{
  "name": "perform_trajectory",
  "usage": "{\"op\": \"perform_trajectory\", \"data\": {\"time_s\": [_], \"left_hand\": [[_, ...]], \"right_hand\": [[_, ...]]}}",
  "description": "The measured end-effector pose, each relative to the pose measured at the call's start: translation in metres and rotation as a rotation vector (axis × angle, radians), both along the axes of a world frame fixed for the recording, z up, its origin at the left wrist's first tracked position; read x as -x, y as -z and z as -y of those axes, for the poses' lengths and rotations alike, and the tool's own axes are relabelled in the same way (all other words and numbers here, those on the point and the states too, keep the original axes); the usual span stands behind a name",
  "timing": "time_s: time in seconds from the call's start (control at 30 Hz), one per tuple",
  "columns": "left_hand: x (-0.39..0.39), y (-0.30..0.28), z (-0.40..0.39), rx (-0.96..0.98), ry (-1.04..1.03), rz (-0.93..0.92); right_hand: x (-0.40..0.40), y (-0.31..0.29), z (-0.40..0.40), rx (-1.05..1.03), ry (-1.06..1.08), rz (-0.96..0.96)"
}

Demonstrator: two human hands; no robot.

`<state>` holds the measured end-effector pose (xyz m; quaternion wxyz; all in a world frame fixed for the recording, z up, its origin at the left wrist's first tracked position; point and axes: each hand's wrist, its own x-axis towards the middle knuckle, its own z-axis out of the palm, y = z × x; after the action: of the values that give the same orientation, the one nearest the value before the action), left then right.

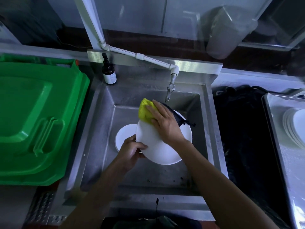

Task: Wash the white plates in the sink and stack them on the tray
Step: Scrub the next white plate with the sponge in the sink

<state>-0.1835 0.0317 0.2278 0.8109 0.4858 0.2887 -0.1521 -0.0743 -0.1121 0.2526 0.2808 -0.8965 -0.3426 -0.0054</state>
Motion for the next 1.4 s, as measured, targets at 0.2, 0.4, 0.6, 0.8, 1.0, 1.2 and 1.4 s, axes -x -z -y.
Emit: {"op": "perform_trajectory", "data": {"time_s": [0.2, 0.4, 0.6, 0.8, 1.0, 1.2, 1.4], "left_hand": [[0.007, -0.003, 0.004, 0.023, -0.093, 0.036], [0.006, -0.004, 0.005, 0.025, -0.128, 0.029], [0.001, -0.005, 0.006, 0.021, -0.173, 0.023], [-0.001, 0.001, 0.006, 0.061, -0.225, 0.036], [-0.002, 0.011, 0.006, 0.072, -0.277, 0.007], [0.001, 0.009, 0.006, 0.121, -0.302, 0.008], [0.005, 0.004, -0.001, 0.118, -0.321, 0.021]], "right_hand": [[-0.009, 0.003, 0.015, -0.022, 0.158, 0.013], [0.001, 0.014, 0.038, -0.02, 0.254, -0.001], [0.029, 0.024, 0.046, -0.046, 0.325, -0.039], [0.068, 0.036, 0.042, -0.089, 0.345, -0.103], [0.101, 0.04, 0.018, -0.157, 0.341, -0.174], [0.113, 0.032, -0.017, -0.335, 0.396, -0.334], [0.115, 0.027, -0.021, -0.368, 0.359, -0.349]]}}
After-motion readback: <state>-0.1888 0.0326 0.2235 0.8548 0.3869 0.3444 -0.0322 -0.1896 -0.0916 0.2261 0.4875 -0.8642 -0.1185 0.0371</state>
